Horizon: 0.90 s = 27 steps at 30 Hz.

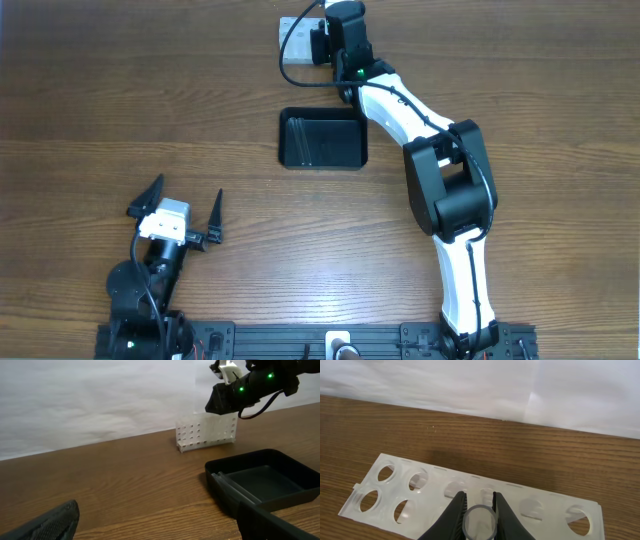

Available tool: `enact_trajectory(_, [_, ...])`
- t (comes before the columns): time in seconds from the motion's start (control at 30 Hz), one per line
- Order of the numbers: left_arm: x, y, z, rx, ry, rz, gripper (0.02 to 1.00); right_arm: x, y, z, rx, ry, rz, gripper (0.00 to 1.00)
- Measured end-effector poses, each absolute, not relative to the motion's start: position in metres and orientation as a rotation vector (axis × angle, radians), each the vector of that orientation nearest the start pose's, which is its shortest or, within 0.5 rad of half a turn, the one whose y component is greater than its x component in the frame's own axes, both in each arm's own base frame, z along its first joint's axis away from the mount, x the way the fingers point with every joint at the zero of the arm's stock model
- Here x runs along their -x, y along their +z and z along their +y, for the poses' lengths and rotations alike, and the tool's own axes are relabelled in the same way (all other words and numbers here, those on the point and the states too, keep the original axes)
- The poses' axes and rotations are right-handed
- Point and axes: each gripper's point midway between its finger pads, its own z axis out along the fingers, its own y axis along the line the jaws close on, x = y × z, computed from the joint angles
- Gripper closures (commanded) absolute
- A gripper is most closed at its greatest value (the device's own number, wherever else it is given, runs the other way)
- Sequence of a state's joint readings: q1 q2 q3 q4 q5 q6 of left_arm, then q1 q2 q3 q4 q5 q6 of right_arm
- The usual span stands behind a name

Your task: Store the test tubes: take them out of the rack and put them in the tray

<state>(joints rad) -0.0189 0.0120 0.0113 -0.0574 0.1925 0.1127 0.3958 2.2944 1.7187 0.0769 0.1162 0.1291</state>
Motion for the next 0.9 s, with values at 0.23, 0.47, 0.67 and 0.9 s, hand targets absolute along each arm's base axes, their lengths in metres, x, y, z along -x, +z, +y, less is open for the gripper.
enact_trajectory(0.23, [-0.243,0.162,-0.037,-0.254,-0.085,1.609,0.018,-0.597,0.139,0.226,0.197,0.166,2.064,0.862])
enact_trajectory(0.47, [-0.243,0.162,-0.037,-0.254,-0.085,1.609,0.018,-0.566,0.298,0.211,0.148,0.215,1.837,0.866])
enact_trajectory(0.67, [-0.243,0.162,-0.037,-0.254,-0.085,1.609,0.020,-0.516,0.376,0.195,0.134,0.265,1.805,0.901])
enact_trajectory(0.9, [-0.243,0.162,-0.037,-0.254,-0.085,1.609,0.018,-0.495,0.292,0.206,0.201,0.327,2.126,0.928])
